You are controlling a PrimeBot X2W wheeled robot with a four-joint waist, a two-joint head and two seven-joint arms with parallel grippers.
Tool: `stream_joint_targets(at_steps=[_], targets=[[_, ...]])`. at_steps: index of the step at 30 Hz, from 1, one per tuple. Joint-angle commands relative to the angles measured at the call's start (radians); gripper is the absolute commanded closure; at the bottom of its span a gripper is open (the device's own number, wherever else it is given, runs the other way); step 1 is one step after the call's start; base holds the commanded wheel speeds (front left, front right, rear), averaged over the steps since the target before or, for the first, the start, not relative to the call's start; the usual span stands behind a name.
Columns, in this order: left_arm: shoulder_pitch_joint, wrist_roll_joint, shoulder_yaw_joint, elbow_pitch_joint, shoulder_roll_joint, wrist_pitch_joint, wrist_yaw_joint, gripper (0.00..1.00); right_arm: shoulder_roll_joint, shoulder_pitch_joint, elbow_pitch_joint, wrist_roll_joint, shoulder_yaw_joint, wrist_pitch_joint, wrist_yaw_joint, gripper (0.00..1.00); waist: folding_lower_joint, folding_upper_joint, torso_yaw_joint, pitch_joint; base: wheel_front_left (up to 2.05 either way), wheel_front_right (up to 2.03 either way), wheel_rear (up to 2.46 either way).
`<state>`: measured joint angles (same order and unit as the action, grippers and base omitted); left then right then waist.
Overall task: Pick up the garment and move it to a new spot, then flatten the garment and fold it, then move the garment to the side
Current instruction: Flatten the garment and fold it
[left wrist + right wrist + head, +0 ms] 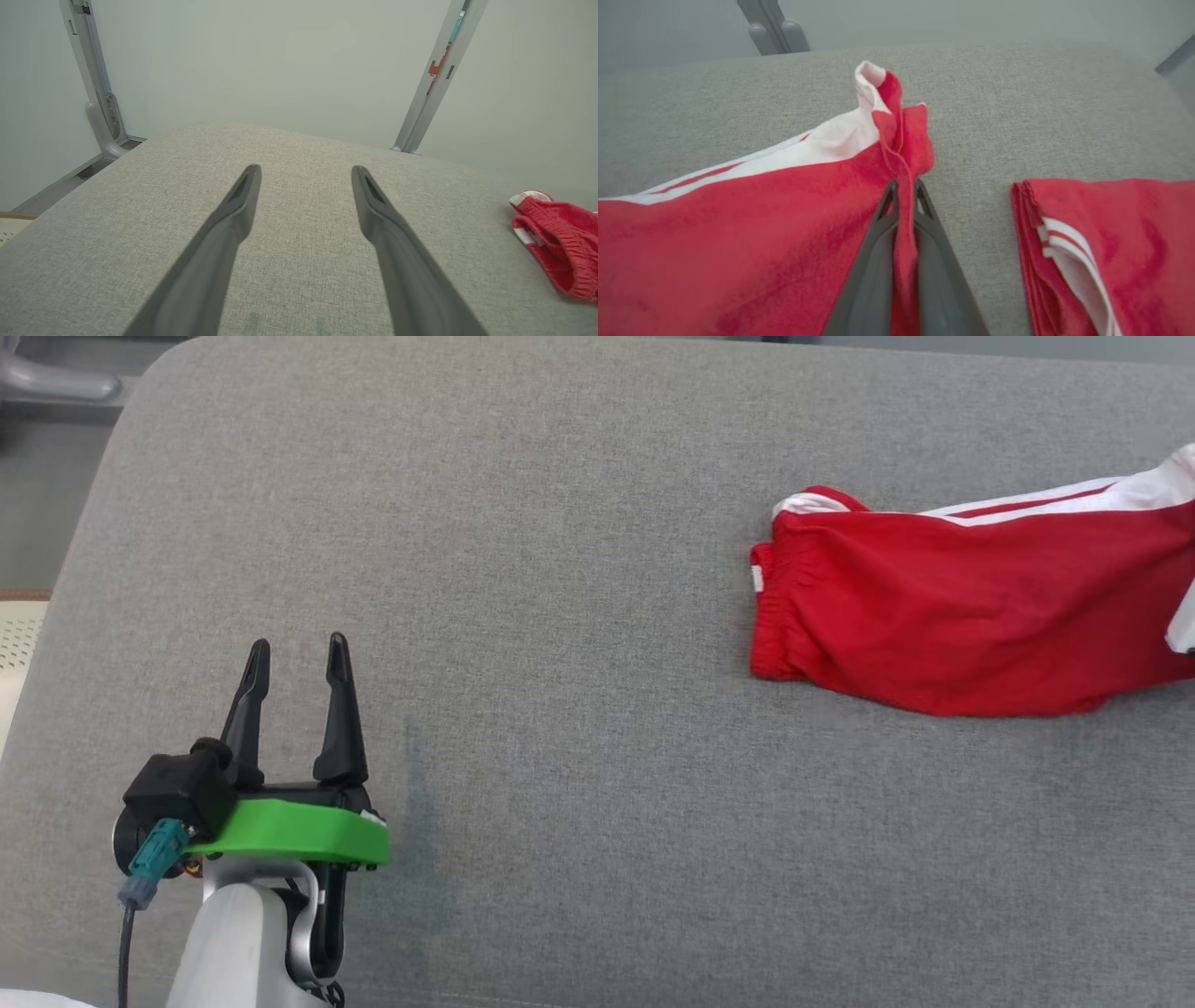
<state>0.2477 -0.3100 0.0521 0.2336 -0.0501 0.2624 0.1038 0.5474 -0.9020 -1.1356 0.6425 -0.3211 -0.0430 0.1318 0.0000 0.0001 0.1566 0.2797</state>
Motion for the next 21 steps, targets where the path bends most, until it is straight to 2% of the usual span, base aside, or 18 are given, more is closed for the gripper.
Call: stream_joint_targets(at_steps=[1,4,8,14,21], targets=[[-0.018,-0.005,0.001,0.004,-0.001,0.003,-0.005,0.0,0.015,0.014,-0.003,-0.018,0.003,0.018,-0.002,1.0,0.0,-0.0001,-0.016,-0.019,0.0,0.0,0.0],[-0.024,-0.009,0.006,0.01,-0.002,0.003,-0.009,0.0,0.026,0.011,0.009,-0.057,-0.004,0.042,-0.002,1.0,0.0,-0.0001,-0.024,-0.036,0.0,0.0,0.0],[-0.036,-0.011,0.014,0.015,-0.002,0.003,-0.015,0.0,0.002,-0.008,0.051,-0.107,-0.032,0.027,-0.002,1.0,0.0,-0.0001,-0.03,-0.058,0.0,0.0,0.0],[-0.046,-0.019,0.026,0.022,-0.002,0.003,-0.014,0.0,-0.095,-0.01,0.149,-0.161,-0.087,-0.057,-0.002,1.0,0.0,-0.0001,-0.017,-0.085,0.0,0.0,0.0],[-0.046,-0.029,0.035,0.019,-0.002,0.003,-0.017,0.0,-0.235,-0.004,0.209,-0.218,-0.093,-0.15,-0.002,1.0,0.0,-0.0001,0.014,-0.082,0.0,0.0,0.0]])
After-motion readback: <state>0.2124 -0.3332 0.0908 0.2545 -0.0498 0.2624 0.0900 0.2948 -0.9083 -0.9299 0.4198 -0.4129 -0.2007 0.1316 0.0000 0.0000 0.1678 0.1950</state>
